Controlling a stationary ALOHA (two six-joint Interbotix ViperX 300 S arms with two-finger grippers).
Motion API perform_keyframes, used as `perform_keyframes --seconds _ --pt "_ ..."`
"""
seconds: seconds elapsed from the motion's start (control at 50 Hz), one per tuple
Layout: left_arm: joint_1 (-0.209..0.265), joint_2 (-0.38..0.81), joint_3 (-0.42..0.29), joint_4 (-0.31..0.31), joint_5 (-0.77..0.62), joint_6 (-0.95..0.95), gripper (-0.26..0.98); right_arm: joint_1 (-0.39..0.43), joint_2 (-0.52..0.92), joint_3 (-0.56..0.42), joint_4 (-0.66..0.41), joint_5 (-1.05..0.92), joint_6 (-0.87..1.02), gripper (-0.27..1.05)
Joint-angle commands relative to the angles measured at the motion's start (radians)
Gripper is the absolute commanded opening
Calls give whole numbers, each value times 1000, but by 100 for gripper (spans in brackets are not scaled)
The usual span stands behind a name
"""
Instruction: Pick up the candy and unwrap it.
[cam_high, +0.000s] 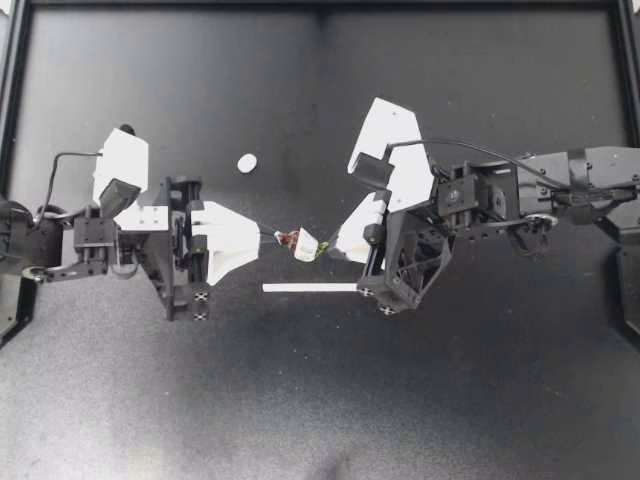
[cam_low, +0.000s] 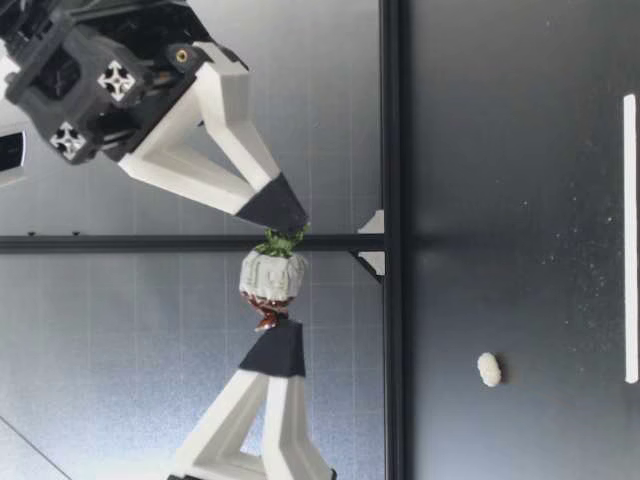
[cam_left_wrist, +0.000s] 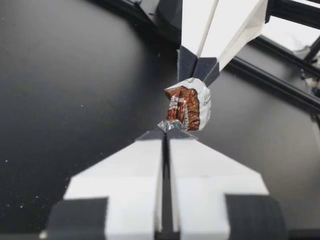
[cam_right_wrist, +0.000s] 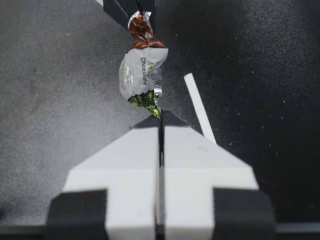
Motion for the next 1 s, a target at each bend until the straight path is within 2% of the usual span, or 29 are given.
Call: perform_keyframes --seconds 0.0,0.64,0.98 --pt "-2 -9 -20 3 -5 3 -18 -2 -12 -14 2 -9 0 -17" --pt "-2 -38 -5 3 81 48 -18 -2 9 5 2 -40 5 -17" --pt "-2 -58 -25 3 80 97 -18 -2 -8 0 2 -49 3 -17"
